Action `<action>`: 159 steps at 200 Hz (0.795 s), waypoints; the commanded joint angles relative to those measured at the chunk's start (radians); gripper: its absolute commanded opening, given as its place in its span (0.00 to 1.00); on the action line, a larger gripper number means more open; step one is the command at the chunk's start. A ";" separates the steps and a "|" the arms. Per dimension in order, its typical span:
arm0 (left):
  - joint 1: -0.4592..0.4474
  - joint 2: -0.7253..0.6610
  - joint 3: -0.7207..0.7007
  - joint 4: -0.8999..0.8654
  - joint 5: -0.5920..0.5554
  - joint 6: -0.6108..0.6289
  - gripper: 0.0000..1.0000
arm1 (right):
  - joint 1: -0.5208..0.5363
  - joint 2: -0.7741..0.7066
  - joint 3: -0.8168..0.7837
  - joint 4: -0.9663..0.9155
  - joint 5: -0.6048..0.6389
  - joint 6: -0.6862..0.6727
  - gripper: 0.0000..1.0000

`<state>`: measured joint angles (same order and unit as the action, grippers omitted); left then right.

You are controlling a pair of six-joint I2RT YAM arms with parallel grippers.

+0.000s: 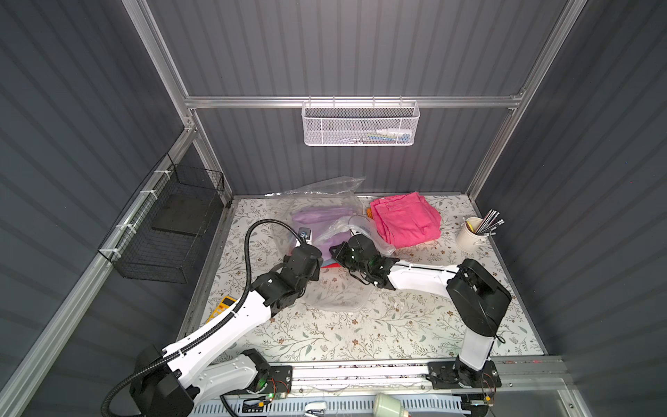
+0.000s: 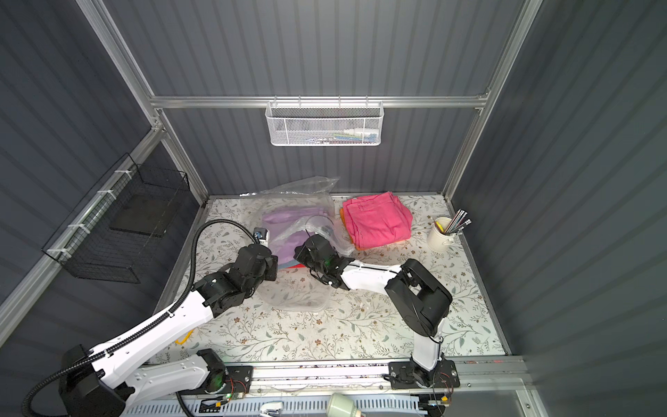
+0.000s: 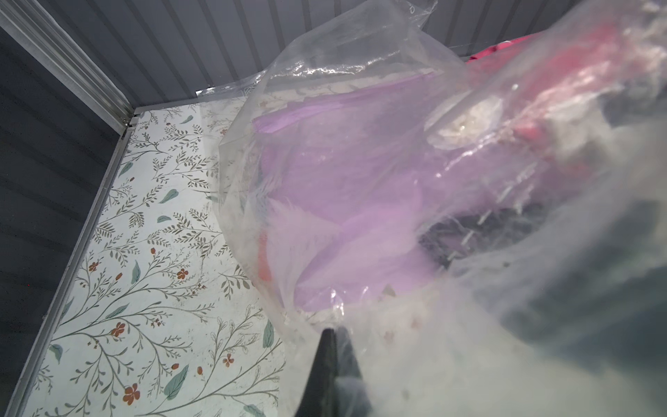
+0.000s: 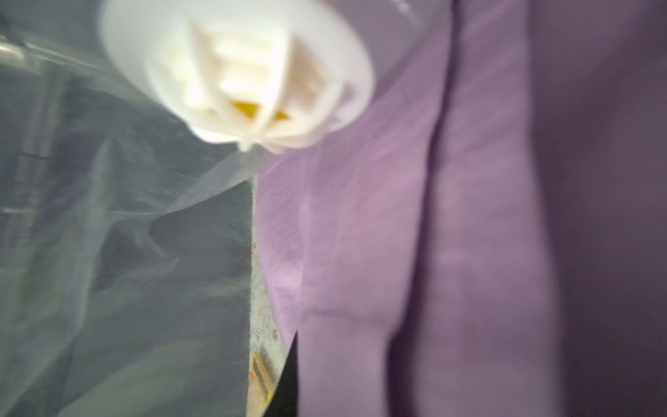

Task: Take the trousers out of the vacuum bag
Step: Take out the trousers from the vacuum bag.

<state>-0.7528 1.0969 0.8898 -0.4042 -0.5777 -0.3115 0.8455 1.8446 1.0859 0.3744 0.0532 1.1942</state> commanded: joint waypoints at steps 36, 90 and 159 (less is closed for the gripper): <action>0.003 -0.016 0.005 -0.018 -0.018 -0.015 0.00 | -0.024 0.072 -0.015 0.108 0.008 0.046 0.49; 0.004 -0.010 0.015 -0.024 -0.021 -0.012 0.00 | -0.037 0.119 0.031 0.106 0.046 0.045 0.63; 0.003 -0.012 0.009 -0.022 -0.024 -0.012 0.00 | -0.048 0.134 0.155 0.024 0.040 0.023 0.43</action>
<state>-0.7528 1.0969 0.8898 -0.4076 -0.5785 -0.3115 0.7986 2.0010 1.2087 0.3885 0.0593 1.2491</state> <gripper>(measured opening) 0.046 0.466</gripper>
